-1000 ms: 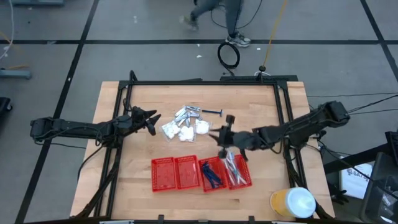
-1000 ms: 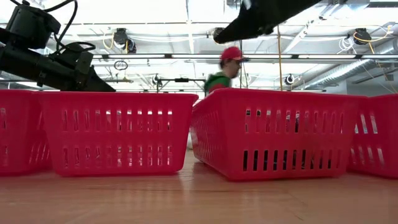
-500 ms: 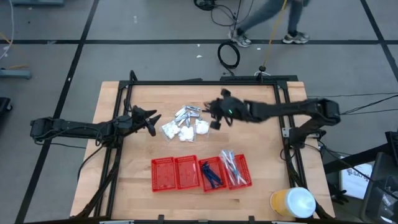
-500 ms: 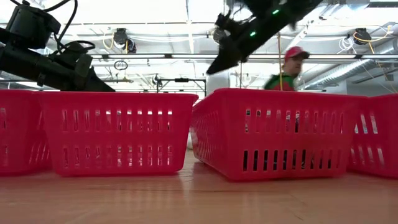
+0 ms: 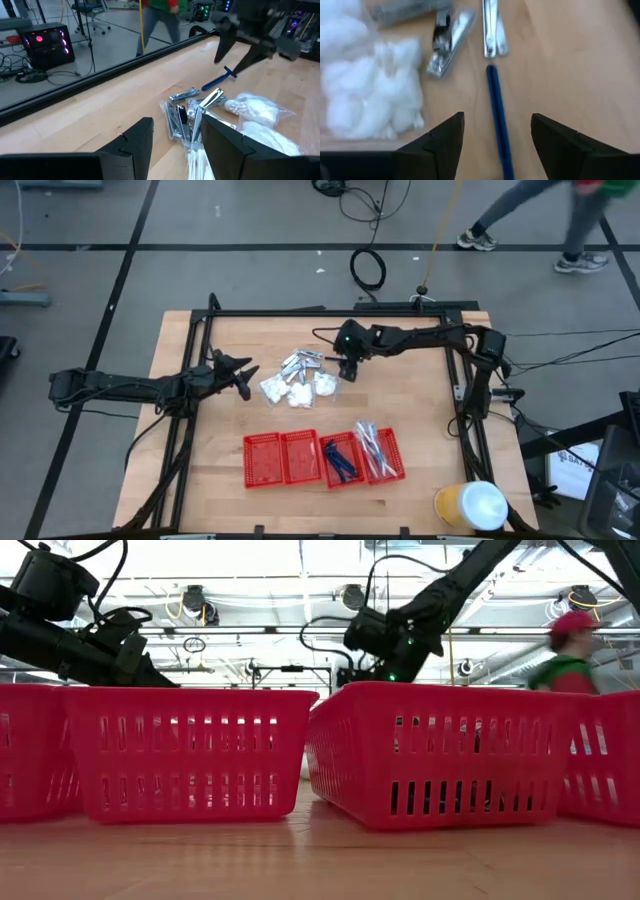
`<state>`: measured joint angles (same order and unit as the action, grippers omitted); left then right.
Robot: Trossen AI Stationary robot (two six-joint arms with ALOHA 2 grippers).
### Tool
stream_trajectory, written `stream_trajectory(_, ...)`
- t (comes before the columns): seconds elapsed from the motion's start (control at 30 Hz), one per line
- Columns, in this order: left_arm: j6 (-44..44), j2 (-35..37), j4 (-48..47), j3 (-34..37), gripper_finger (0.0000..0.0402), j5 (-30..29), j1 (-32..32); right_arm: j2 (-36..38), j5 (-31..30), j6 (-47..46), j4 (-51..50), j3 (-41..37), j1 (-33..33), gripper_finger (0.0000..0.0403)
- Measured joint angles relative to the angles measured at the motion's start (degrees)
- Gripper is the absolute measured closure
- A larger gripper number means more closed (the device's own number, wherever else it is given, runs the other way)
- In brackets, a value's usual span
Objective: Pick & Place Travel size toiletries
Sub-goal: Put the blue razor into the middle right red bin
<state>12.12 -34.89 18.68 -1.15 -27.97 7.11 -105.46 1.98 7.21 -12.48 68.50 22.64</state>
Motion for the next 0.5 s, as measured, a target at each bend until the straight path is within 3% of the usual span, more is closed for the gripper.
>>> stream_trajectory(0.5,0.0,0.0,-1.0,0.0,0.0236,0.0,0.1,-6.1,1.3,4.3,-1.8,0.2,1.1,0.0217)
